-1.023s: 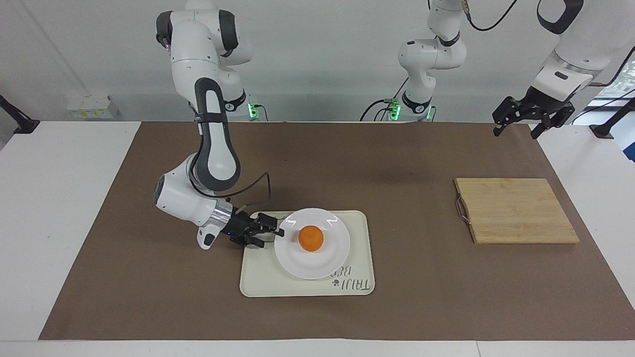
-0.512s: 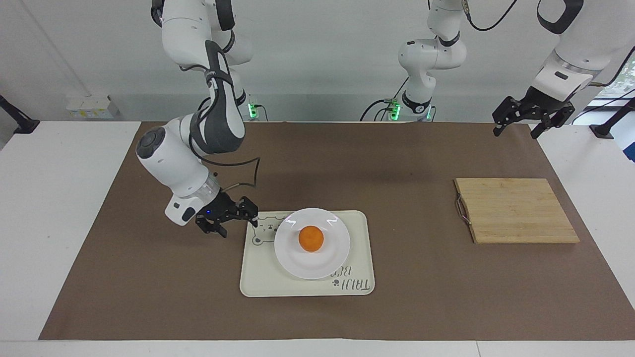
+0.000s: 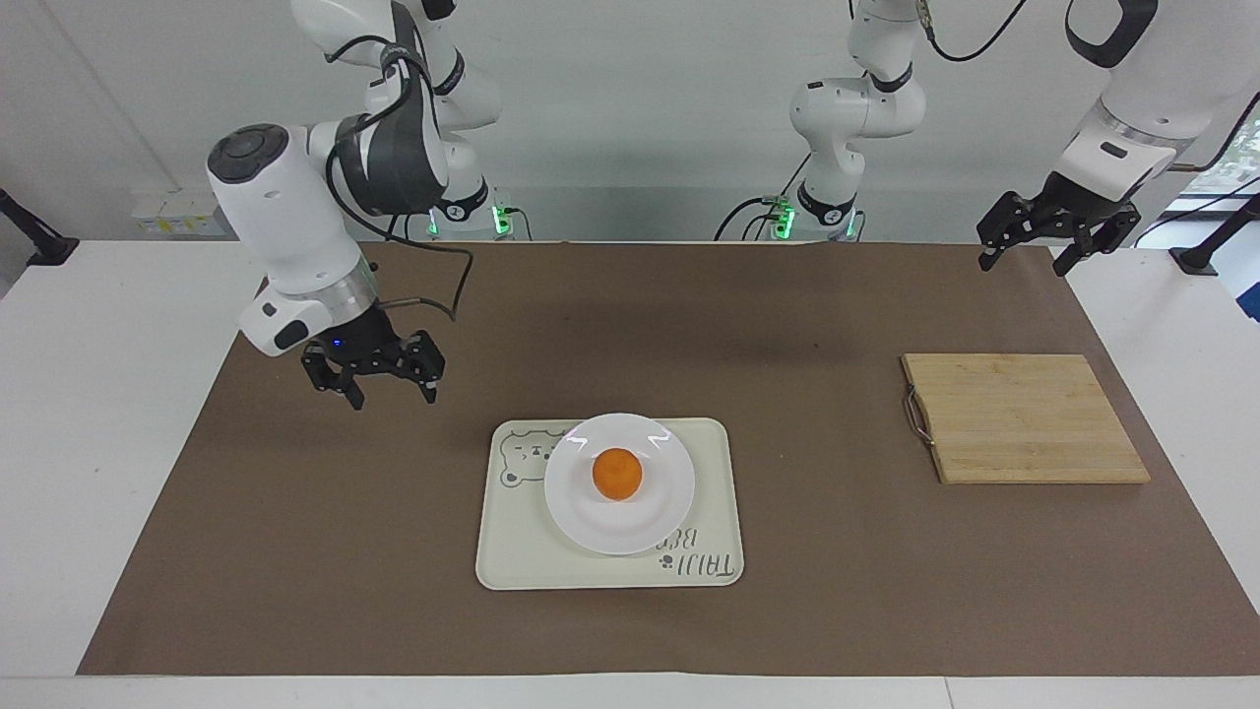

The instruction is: Place orange and plate with both arms

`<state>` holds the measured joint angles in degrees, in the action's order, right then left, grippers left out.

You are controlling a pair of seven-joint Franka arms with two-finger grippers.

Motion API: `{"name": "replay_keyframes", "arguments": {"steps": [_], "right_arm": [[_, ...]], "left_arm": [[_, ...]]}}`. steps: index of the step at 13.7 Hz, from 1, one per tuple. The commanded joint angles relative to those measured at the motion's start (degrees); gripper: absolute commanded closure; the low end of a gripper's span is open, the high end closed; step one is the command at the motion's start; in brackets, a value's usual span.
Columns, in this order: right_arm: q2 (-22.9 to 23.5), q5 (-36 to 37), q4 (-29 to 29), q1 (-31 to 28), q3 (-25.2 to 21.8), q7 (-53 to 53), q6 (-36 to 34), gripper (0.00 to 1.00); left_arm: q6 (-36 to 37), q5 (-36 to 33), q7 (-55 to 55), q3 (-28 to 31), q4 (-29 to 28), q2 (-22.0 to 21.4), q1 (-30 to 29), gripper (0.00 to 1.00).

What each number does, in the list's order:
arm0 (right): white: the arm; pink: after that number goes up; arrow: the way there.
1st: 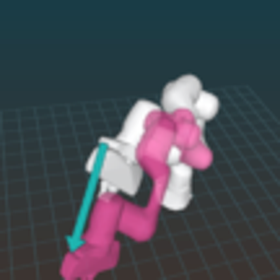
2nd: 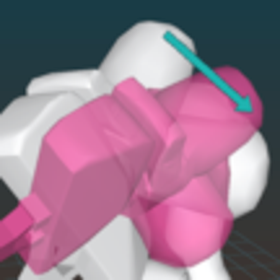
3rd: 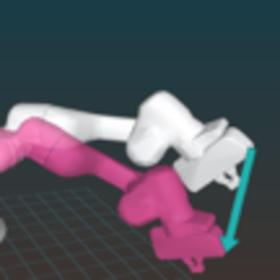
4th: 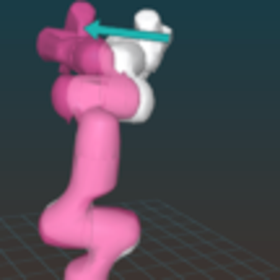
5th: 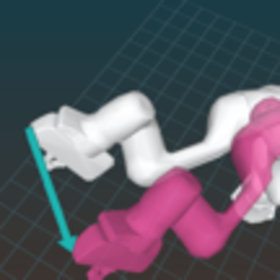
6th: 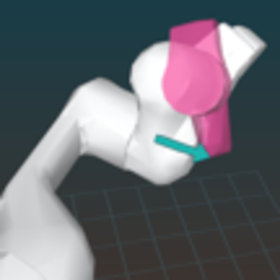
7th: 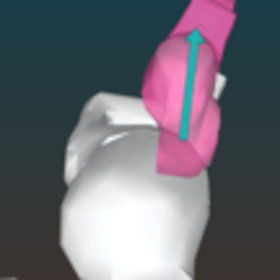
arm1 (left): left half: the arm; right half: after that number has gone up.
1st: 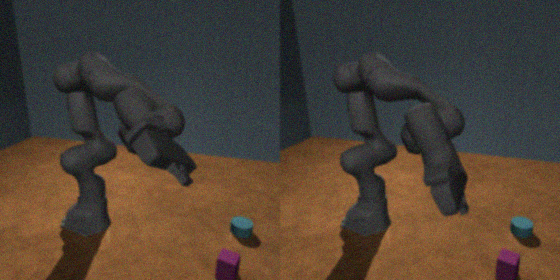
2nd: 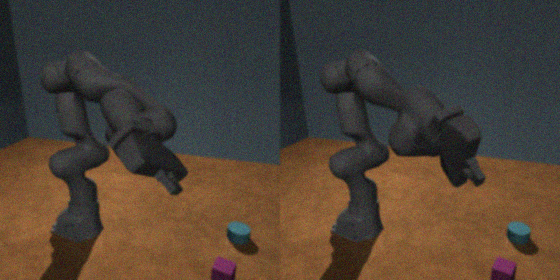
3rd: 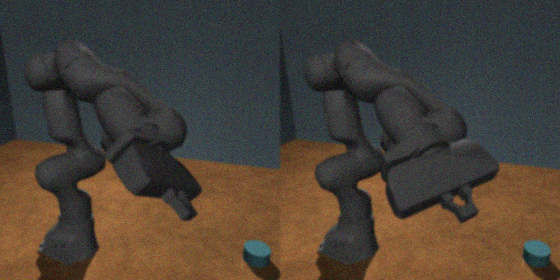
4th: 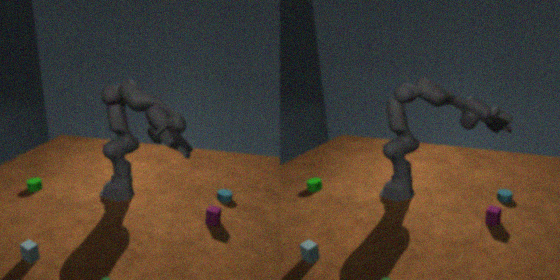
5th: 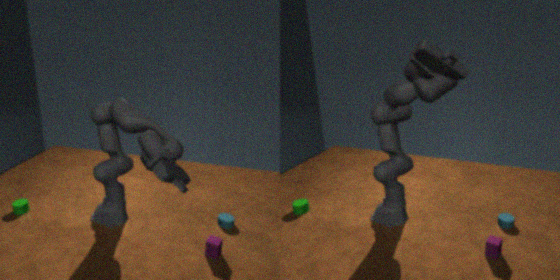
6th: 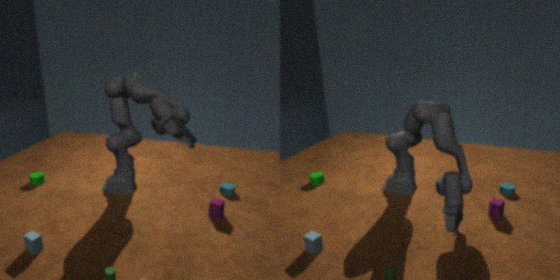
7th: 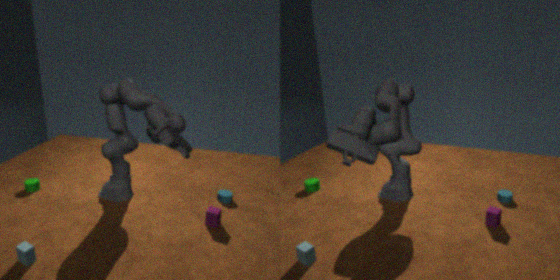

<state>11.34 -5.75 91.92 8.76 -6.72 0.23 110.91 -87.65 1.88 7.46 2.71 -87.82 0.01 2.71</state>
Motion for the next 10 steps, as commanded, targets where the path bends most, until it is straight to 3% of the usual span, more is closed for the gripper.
{"name": "replay_keyframes", "arguments": {"steps": [1, 8, 10], "right_arm": [[-5.00, 3.19, 0.89, -1.12, 0.30, -1.72, -4.80, 0.00], [-11.68, 6.54, -3.15, -1.12, -0.76, -1.64, -18.69, 0.00], [-13.96, 6.89, -2.02, -1.20, -0.76, -1.37, -19.06, 0.00]], "left_arm": [[0.90, -0.48, 0.53, 0.02, 1.07, 0.43, -0.07, 0.00], [0.99, -0.48, 0.53, 0.02, 1.07, 0.43, -0.07, 0.00], [0.90, -0.48, 0.53, 0.02, 1.07, 0.43, -0.07, 0.00]]}}
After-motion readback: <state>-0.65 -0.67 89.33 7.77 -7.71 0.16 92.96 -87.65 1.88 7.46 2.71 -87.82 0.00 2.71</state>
